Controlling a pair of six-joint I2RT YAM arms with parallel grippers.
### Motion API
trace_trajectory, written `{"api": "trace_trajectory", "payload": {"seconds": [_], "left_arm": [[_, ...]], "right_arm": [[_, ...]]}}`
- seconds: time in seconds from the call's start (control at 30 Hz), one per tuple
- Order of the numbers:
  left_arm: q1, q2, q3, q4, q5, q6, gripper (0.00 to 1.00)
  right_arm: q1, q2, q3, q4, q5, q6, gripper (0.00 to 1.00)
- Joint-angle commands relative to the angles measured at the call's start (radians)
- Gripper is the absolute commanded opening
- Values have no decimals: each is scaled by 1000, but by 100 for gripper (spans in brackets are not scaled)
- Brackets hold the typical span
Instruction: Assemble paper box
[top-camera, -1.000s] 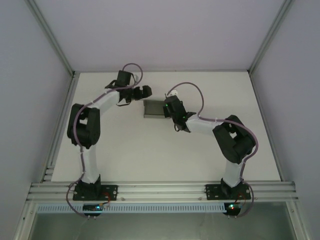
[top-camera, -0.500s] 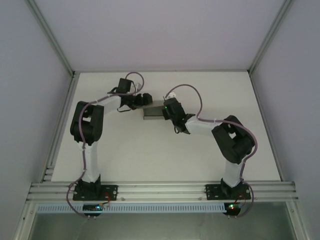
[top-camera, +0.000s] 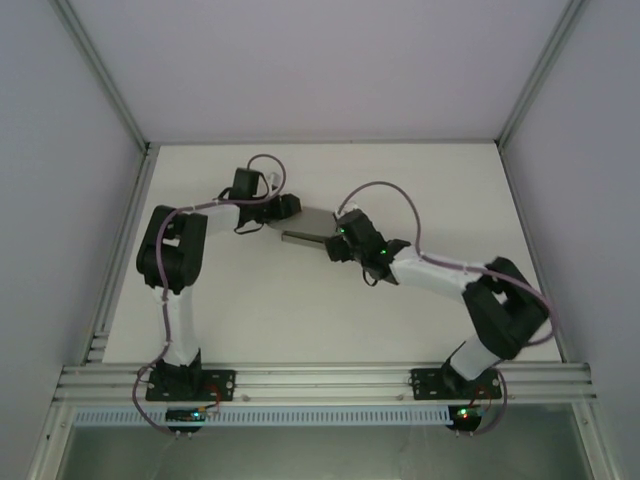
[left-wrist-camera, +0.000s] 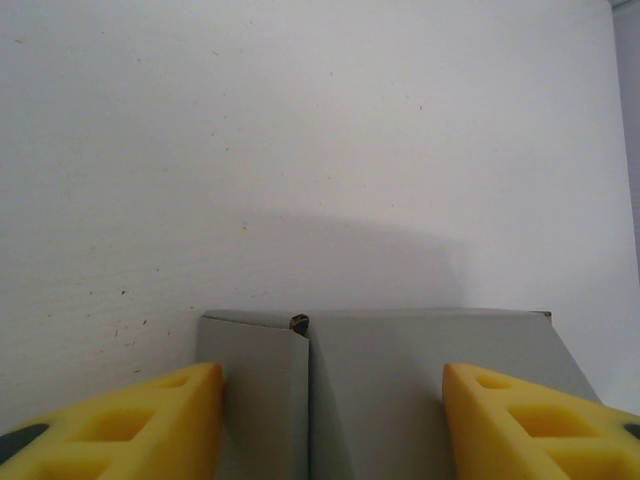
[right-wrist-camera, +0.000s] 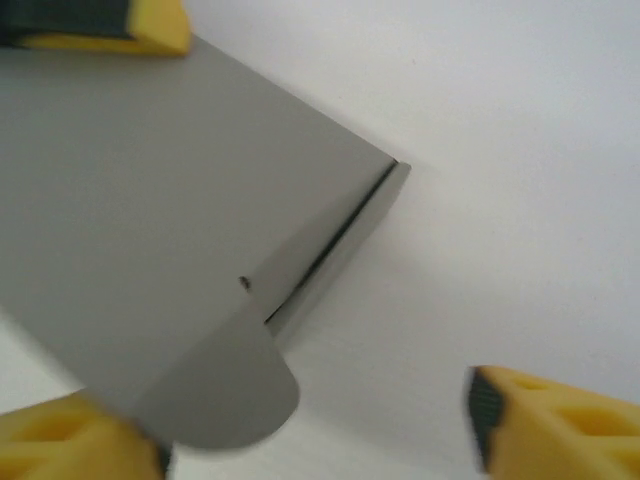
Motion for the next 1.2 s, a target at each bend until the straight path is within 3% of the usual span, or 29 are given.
{"api": "trace_trajectory", "payload": {"seconds": [0.0,0.03,0.17,0.33,0.47,0.6,0.7,0.9,1.0,1.17], "left_arm": [[-12,6,-71,-65,-64,-3,55],[-16,2,-84,-50,-74,-4,55],[-41,-25,-142,-7,-142,1,55],[-64,-45,-195,42,-172,-9,55],[-77,-57,-213,51,-190,-15,55],[-80,-73,-230,55,-176,-16,55],[-79,-86,-246,72,-144,-22,55],[-76,-118,-272,97,-85,-27,54],[-68,-134,-298,124,-69,-36,50],[-43,-117,-359,243,5,-102,37]], "right_arm": [[7,-99,-35,-71,-162,10,92],[-2,-117,-34,-67,-188,17,98],[-71,-95,17,-14,-248,111,99],[-157,138,215,-114,-310,196,99],[-197,258,226,-61,-456,202,99],[-207,298,194,-66,-415,197,99],[-216,299,157,-52,-398,192,93],[-258,339,118,-20,-428,242,69],[-278,349,109,4,-464,263,63],[-297,323,112,44,-565,281,64]]}}
